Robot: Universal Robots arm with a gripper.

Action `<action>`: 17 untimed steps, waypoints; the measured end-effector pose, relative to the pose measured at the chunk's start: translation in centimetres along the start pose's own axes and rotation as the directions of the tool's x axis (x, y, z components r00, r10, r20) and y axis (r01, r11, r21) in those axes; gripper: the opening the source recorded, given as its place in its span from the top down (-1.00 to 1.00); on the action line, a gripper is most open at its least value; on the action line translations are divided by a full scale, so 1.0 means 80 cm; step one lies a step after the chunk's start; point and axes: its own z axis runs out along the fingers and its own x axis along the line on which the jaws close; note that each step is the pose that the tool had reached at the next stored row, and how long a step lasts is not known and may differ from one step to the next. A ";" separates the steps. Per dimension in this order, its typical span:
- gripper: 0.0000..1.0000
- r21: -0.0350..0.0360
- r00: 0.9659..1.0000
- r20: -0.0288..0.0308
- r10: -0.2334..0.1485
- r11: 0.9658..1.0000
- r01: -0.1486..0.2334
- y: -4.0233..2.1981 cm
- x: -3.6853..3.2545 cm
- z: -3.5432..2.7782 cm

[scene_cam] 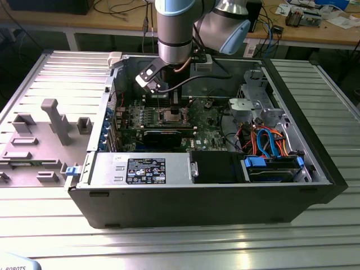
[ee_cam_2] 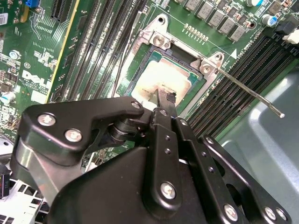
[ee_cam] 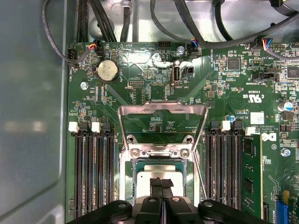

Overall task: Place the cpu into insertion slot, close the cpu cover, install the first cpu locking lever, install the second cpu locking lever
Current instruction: 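Close the cpu cover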

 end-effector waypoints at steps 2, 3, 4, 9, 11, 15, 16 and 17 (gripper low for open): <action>0.79 0.000 1.000 0.000 0.000 1.000 0.000 0.0000 0.0000 -0.0004; 0.79 0.000 1.000 0.000 0.000 1.000 0.000 0.0000 0.0000 -0.0013; 0.79 0.000 1.000 0.000 0.000 1.000 0.000 0.0001 0.0000 -0.0020; 0.79 0.000 1.000 0.001 0.000 1.000 0.000 0.0001 0.0000 -0.0022; 0.79 0.000 1.000 0.001 0.000 1.000 0.000 0.0001 0.0000 -0.0025; 0.79 0.000 1.000 0.001 0.000 1.000 0.000 0.0002 0.0000 -0.0033; 0.79 0.000 1.000 0.001 0.000 1.000 0.000 0.0002 0.0000 -0.0034; 0.79 0.000 1.000 0.002 0.000 1.000 0.000 0.0002 0.0000 -0.0035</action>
